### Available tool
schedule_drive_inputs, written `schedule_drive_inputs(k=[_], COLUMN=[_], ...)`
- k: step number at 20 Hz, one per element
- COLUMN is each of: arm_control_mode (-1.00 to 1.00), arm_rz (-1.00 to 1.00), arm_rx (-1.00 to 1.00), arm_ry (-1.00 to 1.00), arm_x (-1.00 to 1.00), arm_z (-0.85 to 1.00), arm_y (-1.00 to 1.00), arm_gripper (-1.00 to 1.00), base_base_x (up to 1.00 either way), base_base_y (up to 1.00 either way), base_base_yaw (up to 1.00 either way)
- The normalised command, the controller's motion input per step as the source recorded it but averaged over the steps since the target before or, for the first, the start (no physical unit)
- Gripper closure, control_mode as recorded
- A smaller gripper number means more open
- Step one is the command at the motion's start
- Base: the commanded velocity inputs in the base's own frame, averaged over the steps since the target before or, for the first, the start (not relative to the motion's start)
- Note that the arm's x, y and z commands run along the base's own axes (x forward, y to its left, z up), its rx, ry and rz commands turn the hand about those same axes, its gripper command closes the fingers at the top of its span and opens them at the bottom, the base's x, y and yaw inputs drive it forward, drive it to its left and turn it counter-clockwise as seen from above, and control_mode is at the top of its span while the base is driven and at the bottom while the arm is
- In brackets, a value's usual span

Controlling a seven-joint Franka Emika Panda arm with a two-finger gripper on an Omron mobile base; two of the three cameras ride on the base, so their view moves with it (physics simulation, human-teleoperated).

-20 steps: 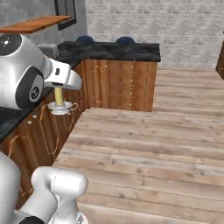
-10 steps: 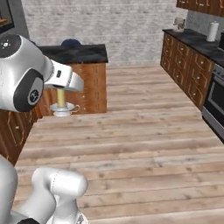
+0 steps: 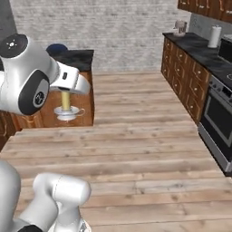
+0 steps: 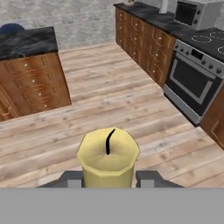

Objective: Get the candle and the wine from the cabinet and move them to the dining counter.

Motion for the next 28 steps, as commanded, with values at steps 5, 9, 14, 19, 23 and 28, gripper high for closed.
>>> schedule_drive_inputs(k=[5, 9, 14, 19, 23, 28], arm_control_mode=[1.00, 1.00, 1.00, 1.00, 1.00, 1.00], arm_rz=[0.00, 0.00, 0.00, 0.00, 0.00, 0.00], arm_rx=[0.00, 0.00, 0.00, 0.00, 0.00, 0.00], arm_ry=[0.00, 0.00, 0.00, 0.00, 0.00, 0.00], arm_x=[0.00, 0.00, 0.00, 0.00, 0.00, 0.00], arm_z=[0.00, 0.00, 0.00, 0.00, 0.00, 0.00], arm_y=[0.00, 0.00, 0.00, 0.00, 0.00, 0.00], arm_gripper=[1.00, 1.00, 1.00, 1.00, 1.00, 1.00], base_base_x=[0.66, 1.00, 1.00, 1.00, 0.75, 0.39], base_base_y=[-0.20, 0.00, 0.04, 0.00, -0.50, -0.94], base_base_yaw=[0.03, 0.11, 0.38, 0.44, 0.21, -0.02])
